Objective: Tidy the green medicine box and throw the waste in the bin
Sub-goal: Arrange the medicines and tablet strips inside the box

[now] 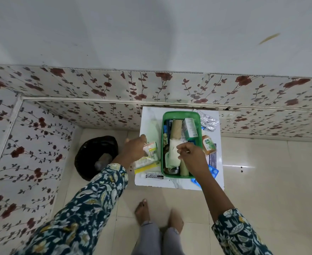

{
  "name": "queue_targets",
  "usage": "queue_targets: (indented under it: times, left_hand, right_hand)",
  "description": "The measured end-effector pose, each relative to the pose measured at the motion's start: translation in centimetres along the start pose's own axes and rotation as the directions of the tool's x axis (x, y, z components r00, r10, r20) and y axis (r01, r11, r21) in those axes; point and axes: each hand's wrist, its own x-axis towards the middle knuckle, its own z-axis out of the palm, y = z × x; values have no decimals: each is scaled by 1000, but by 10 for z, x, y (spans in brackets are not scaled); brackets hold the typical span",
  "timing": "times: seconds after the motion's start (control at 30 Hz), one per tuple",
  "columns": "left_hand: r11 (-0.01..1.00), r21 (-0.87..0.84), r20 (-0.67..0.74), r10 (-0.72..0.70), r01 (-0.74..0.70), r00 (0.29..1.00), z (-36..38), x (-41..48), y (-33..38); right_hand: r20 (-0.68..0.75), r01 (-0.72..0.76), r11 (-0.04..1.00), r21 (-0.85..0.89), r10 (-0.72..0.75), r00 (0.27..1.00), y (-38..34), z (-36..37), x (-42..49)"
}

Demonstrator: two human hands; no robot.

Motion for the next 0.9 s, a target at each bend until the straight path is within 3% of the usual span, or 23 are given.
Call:
queue_targets:
  times: [0.17, 0.33, 0.43, 0.53, 0.63, 0.7, 0.77, 0.9]
  left_hand:
    - [982, -187, 59, -25, 36, 998, -44, -8, 0]
    - [970, -240, 147, 79, -41, 986, -63, -13, 36]
    - [946, -309, 169, 158, -100, 973, -43, -6, 69]
    - [908, -408, 52, 128, -96, 990, -25, 3, 87]
    - [868, -496, -161, -49, -38, 986, -7, 6, 74]
    - [849, -525, -217, -201, 60, 955, 10, -2, 51]
    - [862, -480, -162, -270, 164, 949, 33, -13, 25]
    - [964, -164, 81, -196, 207, 977, 79, -29, 0]
  right_hand:
    - [42, -35, 995, 90, 32, 999, 0, 6, 5]
    - [208, -133, 974, 182, 94, 974, 1, 13, 0]
    - [199, -172, 937, 303, 114, 973, 9, 8, 2]
    - [100, -247, 889, 386, 226, 969, 21, -11, 6]
    - [21, -307, 842, 444, 333, 943, 40, -28, 13]
    - [32, -348, 840, 417, 369, 929, 45, -26, 14]
    - [33, -366, 857, 363, 381, 924, 45, -15, 18]
    - [-108, -322, 940, -112, 311, 944, 33, 9, 21]
